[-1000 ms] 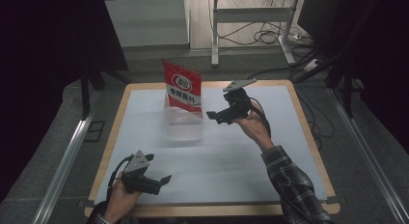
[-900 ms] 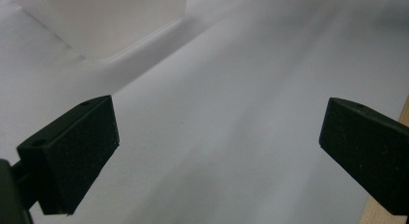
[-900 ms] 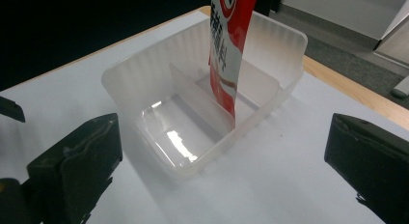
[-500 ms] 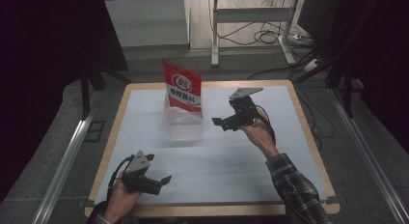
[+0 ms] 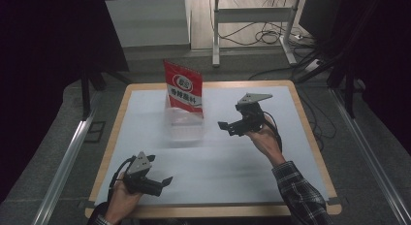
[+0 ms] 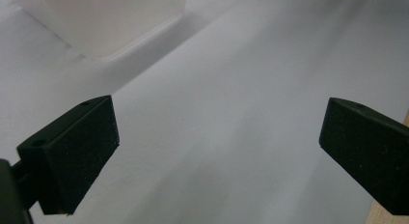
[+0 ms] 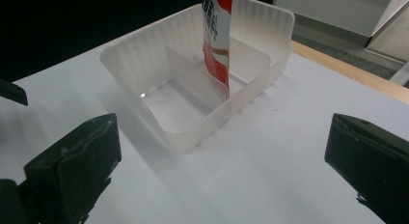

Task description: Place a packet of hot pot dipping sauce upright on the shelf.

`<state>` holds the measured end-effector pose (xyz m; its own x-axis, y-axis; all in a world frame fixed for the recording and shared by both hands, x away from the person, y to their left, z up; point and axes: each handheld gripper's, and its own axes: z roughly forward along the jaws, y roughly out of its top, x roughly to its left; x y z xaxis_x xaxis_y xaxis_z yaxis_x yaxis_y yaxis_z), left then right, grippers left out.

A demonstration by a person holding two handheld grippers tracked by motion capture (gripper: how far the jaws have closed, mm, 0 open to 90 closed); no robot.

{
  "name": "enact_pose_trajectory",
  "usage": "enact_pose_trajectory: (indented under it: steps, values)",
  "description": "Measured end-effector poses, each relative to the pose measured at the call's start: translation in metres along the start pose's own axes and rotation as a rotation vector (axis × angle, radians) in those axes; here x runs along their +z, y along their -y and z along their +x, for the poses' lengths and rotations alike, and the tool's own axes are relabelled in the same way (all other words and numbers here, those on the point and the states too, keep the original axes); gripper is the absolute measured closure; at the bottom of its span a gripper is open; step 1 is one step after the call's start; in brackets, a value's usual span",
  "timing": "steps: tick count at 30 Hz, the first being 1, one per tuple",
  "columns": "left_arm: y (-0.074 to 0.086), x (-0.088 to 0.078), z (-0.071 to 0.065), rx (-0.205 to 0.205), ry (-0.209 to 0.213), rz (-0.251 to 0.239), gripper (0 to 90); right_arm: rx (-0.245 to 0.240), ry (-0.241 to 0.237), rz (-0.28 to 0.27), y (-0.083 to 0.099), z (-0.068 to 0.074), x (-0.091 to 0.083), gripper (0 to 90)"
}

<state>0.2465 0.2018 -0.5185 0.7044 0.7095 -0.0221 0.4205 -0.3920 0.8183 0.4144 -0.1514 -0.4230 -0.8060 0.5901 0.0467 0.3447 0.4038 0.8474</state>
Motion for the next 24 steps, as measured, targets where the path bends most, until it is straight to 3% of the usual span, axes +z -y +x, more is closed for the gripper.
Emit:
enact_pose_trajectory:
  steps: [24]
  values:
    - [0.0, 0.0, -0.001, 0.003, -0.001, 0.0, 0.2, 0.016, 0.053, -0.008, 0.024, 0.005, -0.032, 0.0]
